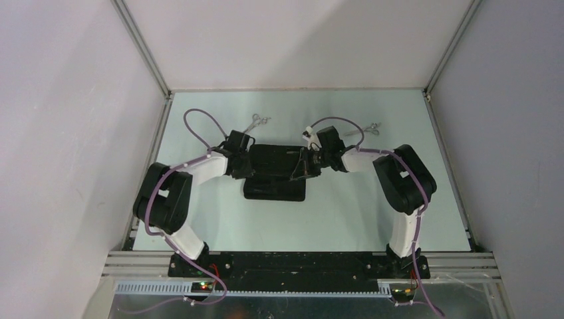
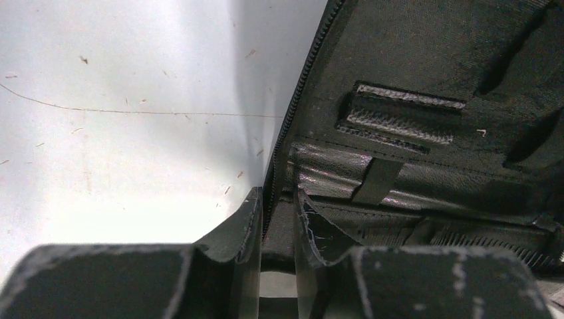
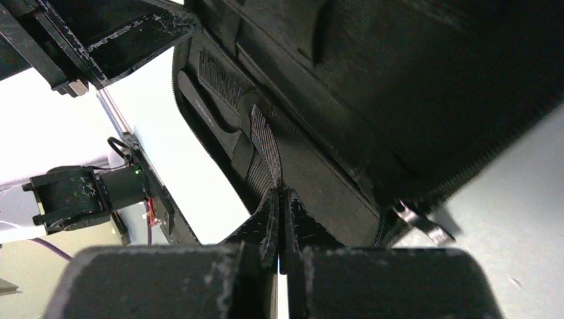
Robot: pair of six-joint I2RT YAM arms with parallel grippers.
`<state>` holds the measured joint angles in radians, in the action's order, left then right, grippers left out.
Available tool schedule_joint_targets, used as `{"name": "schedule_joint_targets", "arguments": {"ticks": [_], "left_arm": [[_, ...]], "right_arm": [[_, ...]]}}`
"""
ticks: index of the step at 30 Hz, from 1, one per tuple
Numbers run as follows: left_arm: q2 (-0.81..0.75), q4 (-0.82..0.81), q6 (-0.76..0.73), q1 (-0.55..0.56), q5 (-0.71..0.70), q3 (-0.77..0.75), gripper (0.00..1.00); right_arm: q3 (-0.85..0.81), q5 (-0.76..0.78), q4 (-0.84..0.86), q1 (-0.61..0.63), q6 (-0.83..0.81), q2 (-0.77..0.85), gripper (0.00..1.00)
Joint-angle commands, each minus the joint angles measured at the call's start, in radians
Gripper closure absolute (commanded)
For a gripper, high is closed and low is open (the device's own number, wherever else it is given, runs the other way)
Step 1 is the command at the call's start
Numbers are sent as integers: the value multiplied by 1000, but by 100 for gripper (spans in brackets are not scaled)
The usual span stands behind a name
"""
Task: Sort the hair-cutting tools
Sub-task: Place the comb in the hairdressing tool bag.
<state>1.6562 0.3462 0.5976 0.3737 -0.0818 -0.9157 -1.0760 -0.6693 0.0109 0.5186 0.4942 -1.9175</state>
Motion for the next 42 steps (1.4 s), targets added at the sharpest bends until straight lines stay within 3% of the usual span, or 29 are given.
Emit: {"name": "schedule_joint_targets", "arguments": {"ticks": [1,8,12,16,26,37,42], "left_arm": [[-17,44,13,73,102,41,79],[-26,50,22,75,85,51,79],[-30,56,23,74,86,52,79],[-27,63,22,73,58,52,80],[-35,86,15,73,23,57,81],[-49,85,12,73,21,71,83],[-54,84,11,73,20,79,83]], "right_arm": [[-22,62,100,66,43,-27,96],[-22,104,119,89,61,-49,73],[-22,167,35,94,17,-26,59],[-20,250,-81,99,-26,12,54],[-15,484,-285,119,-77,105,50],[18,532,-319,128,-66,141,48],[19,540,-317,130,-61,128,54]]}}
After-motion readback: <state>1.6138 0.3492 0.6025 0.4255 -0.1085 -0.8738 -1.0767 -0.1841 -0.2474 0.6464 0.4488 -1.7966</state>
